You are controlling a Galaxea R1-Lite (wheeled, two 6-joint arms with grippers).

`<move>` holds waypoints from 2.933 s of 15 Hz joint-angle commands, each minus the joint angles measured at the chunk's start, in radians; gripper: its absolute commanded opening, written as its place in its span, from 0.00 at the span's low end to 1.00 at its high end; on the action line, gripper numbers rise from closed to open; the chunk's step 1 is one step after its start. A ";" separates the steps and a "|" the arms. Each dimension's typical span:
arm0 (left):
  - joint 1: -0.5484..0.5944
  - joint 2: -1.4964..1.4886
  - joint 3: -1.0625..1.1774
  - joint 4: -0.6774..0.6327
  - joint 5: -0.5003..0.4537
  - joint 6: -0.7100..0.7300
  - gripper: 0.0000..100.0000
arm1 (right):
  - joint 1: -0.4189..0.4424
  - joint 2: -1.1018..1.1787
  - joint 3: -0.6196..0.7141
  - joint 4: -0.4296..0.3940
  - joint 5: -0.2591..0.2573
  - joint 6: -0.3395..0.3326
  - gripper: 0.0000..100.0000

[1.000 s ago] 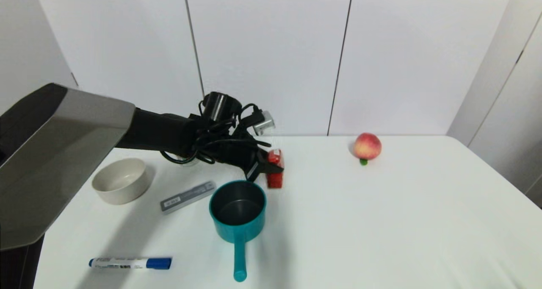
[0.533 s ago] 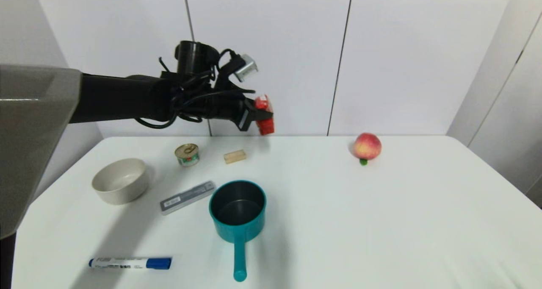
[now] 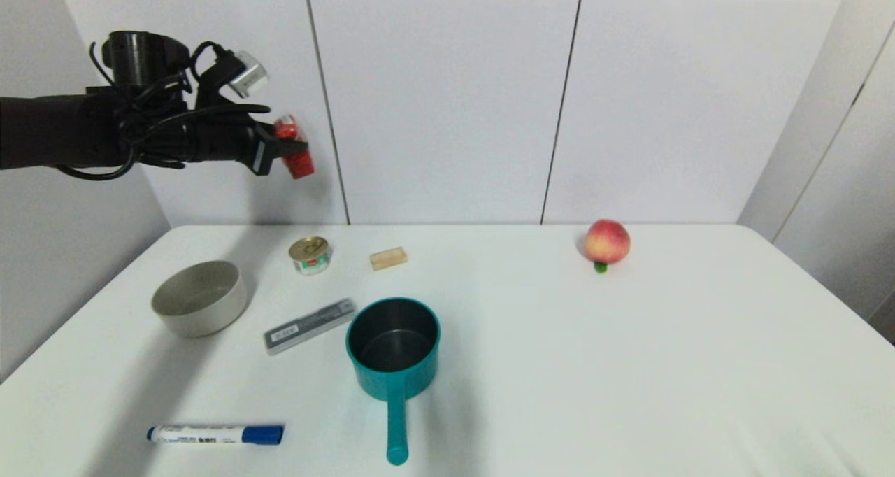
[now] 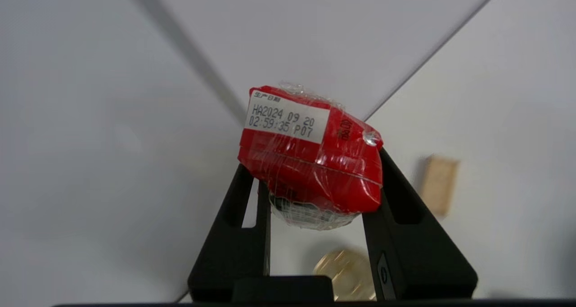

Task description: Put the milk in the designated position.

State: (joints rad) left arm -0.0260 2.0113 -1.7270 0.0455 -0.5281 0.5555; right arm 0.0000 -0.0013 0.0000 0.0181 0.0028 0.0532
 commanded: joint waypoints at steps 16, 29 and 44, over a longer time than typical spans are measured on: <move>0.161 0.055 0.195 0.005 -0.046 0.129 0.00 | 0.000 0.001 0.000 0.000 0.000 0.000 1.00; 0.225 0.113 0.187 0.094 -0.033 0.228 0.00 | 0.000 0.001 0.000 0.000 0.000 0.000 1.00; 0.228 0.109 0.164 0.097 -0.033 0.216 1.00 | 0.000 0.001 0.000 0.000 0.000 0.000 1.00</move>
State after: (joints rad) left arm 0.2006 2.1428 -1.5645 0.1400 -0.5589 0.7683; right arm 0.0000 -0.0013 0.0000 0.0181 0.0028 0.0534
